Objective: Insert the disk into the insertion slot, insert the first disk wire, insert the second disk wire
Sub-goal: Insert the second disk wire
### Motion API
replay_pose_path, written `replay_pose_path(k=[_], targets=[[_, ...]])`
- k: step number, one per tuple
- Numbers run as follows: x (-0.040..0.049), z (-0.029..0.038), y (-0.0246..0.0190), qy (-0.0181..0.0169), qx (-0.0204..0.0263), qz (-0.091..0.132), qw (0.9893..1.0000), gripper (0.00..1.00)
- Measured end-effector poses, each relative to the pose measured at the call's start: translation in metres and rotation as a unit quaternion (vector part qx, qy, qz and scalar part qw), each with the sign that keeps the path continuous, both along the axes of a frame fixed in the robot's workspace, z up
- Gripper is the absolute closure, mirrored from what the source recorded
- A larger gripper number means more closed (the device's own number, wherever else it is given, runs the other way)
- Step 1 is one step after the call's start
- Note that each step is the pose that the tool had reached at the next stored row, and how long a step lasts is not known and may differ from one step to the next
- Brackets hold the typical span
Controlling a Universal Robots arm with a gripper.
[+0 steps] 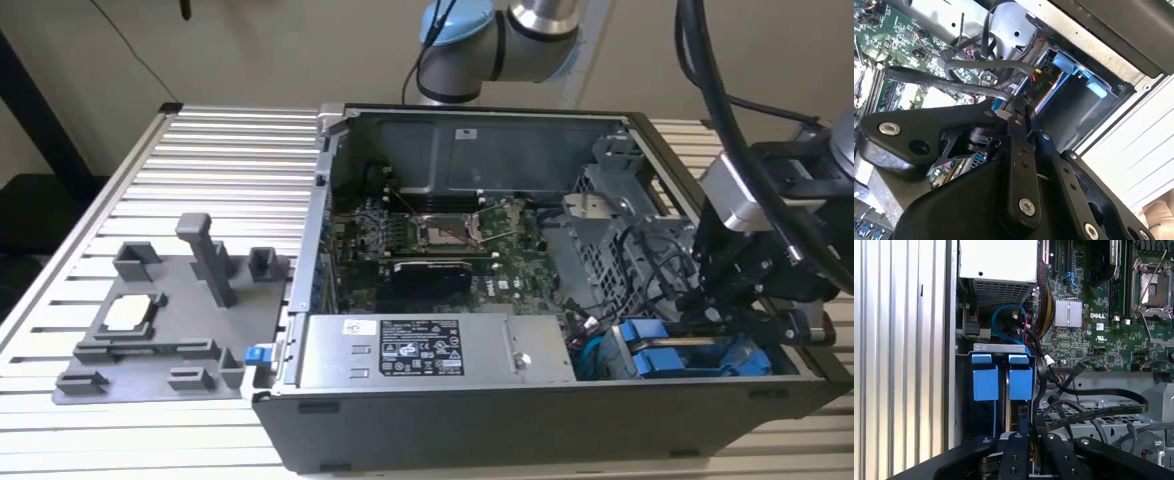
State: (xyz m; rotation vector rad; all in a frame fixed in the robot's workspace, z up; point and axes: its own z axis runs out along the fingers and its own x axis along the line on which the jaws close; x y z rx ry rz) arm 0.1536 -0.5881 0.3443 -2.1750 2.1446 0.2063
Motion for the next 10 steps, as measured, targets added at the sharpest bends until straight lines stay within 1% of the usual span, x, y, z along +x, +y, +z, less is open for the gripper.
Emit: replay_pose_path(k=[2,7,8,10], targets=[[-0.0008,0.0,0.0,-0.0031,-0.0004,0.0,1.0,0.84],[-0.0034,-0.0011,0.0,-0.0143,-0.0027,-0.001,0.9999,0.84],[-0.0039,-0.0014,0.0,-0.0155,-0.0027,-0.001,0.9999,0.84],[-0.0047,-0.0018,0.0,-0.0163,-0.003,-0.001,0.9999,0.84]])
